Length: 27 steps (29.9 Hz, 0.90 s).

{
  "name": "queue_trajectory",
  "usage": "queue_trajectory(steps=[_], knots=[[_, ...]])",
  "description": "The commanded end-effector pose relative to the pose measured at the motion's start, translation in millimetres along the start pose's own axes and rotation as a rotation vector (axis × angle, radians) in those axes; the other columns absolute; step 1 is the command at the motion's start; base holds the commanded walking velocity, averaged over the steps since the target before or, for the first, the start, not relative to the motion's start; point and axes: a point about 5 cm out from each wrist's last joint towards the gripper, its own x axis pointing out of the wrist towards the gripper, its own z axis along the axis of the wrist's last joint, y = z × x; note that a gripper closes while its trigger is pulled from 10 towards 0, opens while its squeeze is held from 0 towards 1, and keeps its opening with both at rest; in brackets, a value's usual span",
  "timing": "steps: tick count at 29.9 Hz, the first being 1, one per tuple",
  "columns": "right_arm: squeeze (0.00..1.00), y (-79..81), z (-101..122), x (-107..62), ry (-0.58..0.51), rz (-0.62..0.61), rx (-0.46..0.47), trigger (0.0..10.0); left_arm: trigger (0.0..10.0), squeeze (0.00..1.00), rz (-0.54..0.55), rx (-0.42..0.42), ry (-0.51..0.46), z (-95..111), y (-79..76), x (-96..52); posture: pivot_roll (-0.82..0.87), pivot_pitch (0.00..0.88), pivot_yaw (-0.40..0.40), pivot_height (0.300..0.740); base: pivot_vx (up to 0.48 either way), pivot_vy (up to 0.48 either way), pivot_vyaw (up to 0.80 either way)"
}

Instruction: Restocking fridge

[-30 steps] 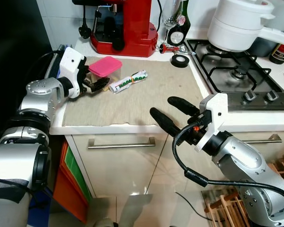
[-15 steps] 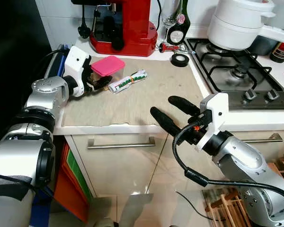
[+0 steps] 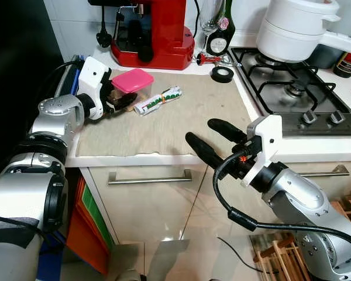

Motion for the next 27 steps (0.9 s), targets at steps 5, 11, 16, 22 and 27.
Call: queue_trajectory(steps=[5,11,16,22,27], knots=[[0.00,-1.2,4.3,2.1,-0.014,-0.004,-0.021,10.0,0.0,0.00,0.022,0.030,-0.106,13.9,9.0,-9.0,0.00,0.010,-0.046,0.740,0.000,0.000,0.00],[0.00,-2.8,5.7,0.5,-0.024,-0.030,-0.021,10.0,0.0,0.00,0.025,0.043,-0.255,38.8,13.7,-16.7,0.01,0.011,-0.046,0.740,0.000,0.000,0.00],[0.00,-3.4,7.3,3.5,-0.050,-0.076,-0.011,10.0,0.0,0.00,-0.045,0.021,-0.457,68.5,-2.2,-26.0,0.02,0.016,-0.051,0.740,0.000,0.000,0.00],[0.00,-7.3,11.2,6.7,-0.109,-0.175,0.015,10.0,0.0,0.00,-0.189,-0.075,-0.536,67.5,-37.6,-35.4,0.02,0.016,-0.049,0.740,0.000,0.000,0.00],[0.00,-19.9,19.6,4.2,-0.189,-0.321,0.038,10.0,0.0,0.00,-0.310,-0.245,-0.594,64.0,-71.5,-38.4,0.02,0.014,-0.046,0.740,0.000,0.000,0.00]])
